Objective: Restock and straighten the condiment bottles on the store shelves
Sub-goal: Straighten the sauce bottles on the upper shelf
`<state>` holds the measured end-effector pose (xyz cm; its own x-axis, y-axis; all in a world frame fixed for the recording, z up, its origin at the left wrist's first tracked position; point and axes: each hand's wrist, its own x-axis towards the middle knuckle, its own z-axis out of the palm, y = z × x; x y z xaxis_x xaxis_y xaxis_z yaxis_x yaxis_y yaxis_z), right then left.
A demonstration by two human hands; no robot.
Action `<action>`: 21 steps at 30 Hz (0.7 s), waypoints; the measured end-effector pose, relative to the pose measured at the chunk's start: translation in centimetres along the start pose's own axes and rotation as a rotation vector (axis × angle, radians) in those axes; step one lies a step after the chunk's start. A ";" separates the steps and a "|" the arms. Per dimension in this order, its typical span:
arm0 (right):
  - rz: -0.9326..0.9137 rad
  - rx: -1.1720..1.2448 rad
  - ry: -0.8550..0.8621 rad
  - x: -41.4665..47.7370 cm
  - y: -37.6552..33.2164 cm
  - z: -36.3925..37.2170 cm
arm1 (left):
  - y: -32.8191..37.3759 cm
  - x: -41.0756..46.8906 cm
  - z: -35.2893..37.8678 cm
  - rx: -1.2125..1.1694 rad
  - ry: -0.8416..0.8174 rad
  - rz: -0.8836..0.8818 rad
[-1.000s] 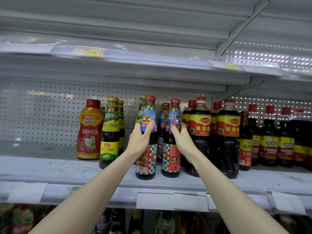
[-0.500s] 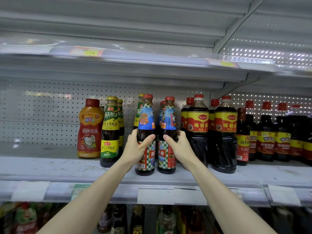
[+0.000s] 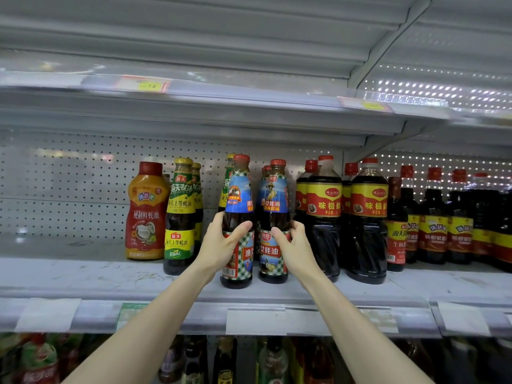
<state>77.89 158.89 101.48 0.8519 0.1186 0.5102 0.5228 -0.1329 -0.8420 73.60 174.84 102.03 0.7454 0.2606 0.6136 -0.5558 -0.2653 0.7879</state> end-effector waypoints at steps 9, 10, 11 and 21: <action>-0.025 -0.103 0.048 -0.2 0.3 0.2 | 0.1 0.0 0.0 -0.020 -0.001 -0.008; -0.015 -0.078 0.038 -0.2 0.2 0.2 | 0.2 0.0 0.0 -0.021 0.000 -0.008; -0.001 -0.062 0.026 -0.3 0.1 0.2 | 0.2 0.0 0.0 -0.020 0.002 -0.009; 0.003 -0.145 0.096 -0.4 0.1 0.8 | 0.2 -0.3 0.1 -0.039 0.012 -0.012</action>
<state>77.53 159.62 101.05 0.8488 0.0246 0.5281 0.5137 -0.2748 -0.8128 73.32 174.58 102.06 0.7475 0.2749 0.6047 -0.5610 -0.2261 0.7963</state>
